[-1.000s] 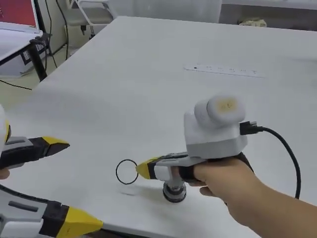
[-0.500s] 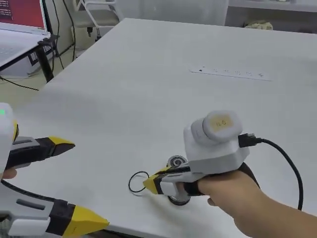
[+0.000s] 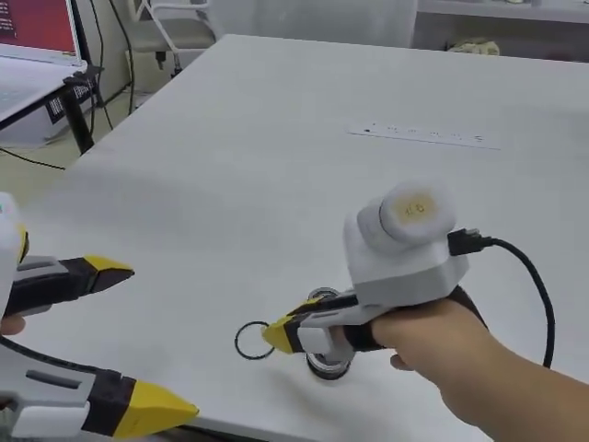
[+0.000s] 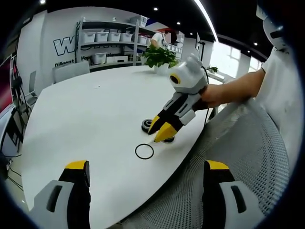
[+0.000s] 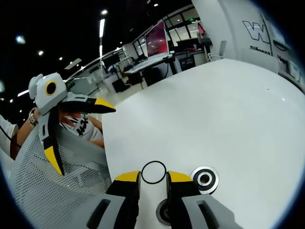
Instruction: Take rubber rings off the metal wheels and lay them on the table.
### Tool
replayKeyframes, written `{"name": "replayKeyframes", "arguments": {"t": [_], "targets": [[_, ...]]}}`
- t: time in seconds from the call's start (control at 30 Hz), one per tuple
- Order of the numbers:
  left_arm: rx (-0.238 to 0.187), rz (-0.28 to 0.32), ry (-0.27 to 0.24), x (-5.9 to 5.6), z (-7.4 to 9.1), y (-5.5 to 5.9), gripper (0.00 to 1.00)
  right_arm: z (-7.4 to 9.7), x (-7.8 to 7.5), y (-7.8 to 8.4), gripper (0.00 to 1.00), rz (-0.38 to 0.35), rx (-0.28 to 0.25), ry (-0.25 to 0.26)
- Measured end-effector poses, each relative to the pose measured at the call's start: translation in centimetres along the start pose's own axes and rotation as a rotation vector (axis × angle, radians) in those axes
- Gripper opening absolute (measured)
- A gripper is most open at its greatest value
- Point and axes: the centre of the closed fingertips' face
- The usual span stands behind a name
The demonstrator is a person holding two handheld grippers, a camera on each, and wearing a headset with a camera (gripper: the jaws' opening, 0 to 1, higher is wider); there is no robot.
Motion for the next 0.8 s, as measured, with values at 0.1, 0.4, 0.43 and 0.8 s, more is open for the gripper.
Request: {"name": "replayKeyframes", "arguments": {"t": [0.1, 0.4, 0.43, 0.8], "targets": [[-0.004, -0.002, 0.001, 0.0, 0.0, -0.1, 0.98, 0.9, -0.1, -1.1, 0.2, 0.022, -0.035, 0.012], [0.0, -0.002, 0.008, 0.0, 0.0, 0.0, 0.97, 3.8, -1.0, -4.0, 0.25, 0.075, -0.123, 0.063], [0.002, -0.003, 0.009, -0.1, 0.0, 0.0, 0.97, 4.3, -1.1, -4.3, 0.26, 0.087, -0.133, 0.07], [0.024, -0.046, 0.05, -1.3, -0.2, 0.1, 0.98, 7.4, -2.8, -3.3, 0.25, 0.119, -0.146, 0.096]]}}
Point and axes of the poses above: the centre of the closed fingertips' face, and the gripper's own axes: z roughly backward along the fingers, x roughly to its left, y roughly out of its underside, and after that the axes turned 9 degrees about z, right-handed
